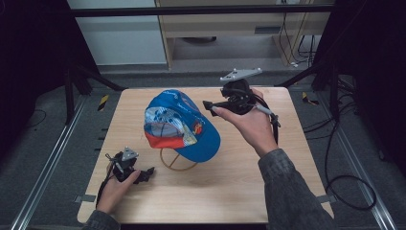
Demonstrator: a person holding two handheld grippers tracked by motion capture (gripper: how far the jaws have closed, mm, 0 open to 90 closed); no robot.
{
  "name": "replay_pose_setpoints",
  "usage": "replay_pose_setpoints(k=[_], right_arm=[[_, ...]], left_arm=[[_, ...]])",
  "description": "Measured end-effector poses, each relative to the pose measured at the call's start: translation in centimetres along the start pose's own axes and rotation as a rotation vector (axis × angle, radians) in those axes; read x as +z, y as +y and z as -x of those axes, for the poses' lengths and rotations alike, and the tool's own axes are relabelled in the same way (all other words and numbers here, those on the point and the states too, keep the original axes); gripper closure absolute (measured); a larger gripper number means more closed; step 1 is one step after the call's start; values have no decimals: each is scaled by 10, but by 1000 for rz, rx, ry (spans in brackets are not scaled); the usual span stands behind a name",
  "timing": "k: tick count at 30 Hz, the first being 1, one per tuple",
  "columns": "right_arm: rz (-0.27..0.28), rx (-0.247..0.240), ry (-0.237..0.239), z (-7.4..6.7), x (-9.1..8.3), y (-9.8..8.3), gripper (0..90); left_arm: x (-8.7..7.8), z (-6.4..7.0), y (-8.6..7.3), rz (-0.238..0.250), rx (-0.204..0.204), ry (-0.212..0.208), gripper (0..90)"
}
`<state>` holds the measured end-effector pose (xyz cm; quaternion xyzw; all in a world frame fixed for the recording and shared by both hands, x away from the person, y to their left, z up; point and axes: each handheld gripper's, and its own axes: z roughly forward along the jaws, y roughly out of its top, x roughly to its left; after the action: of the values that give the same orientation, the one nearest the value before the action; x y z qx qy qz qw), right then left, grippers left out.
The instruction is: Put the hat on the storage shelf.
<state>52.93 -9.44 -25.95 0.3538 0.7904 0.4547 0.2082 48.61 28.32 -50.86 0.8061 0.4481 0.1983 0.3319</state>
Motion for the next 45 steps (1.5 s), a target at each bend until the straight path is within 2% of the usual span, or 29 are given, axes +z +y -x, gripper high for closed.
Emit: replay_pose_setpoints(k=[5, 7, 8, 12, 14, 15, 16, 24, 25, 26, 29, 33, 40, 45], right_arm=[[-11, 5, -45, 8, -4, -18, 116], [-20, 4, -53, 9, -5, -23, 110], [-12, 2, -70, 14, -9, -33, 96], [-8, 13, -102, 24, -16, -56, 75], [-15, 23, -108, 29, -18, -67, 75], [-15, 23, -108, 29, -18, -67, 75], [-25, 40, -121, 34, -20, -81, 85], [-65, 89, -150, 51, -13, -132, 116], [-65, 89, -150, 51, -13, -132, 116], [-77, 96, -158, 54, -10, -145, 116], [-88, 106, -167, 57, -8, -158, 116], [-123, 91, -190, 60, -3, -175, 116], [-170, 74, -212, 59, 4, -193, 123], [-188, 88, -217, 60, 10, -210, 127]], left_arm=[[0, 0, 0, 3, -2, 0, 0], [0, 0, 0, 0, -2, 0, 0], [0, 0, 0, -1, 2, 0, 0], [0, 0, 0, -1, 1, 0, 0], [0, 0, 0, -1, 1, 0, 0], [0, 0, 0, -1, 1, 0, 0], [0, 0, 0, -1, 1, 0, 0], [0, 0, 0, -1, 1, 1, 0], [0, 0, 0, -1, 1, 1, 0], [0, 0, 0, -1, 1, 1, 0], [0, 0, 0, 0, 1, 1, 0], [0, 0, 0, 0, 1, 1, 0], [0, 0, 0, 0, 1, 1, 0], [0, 0, 0, 0, 1, 1, 0]])
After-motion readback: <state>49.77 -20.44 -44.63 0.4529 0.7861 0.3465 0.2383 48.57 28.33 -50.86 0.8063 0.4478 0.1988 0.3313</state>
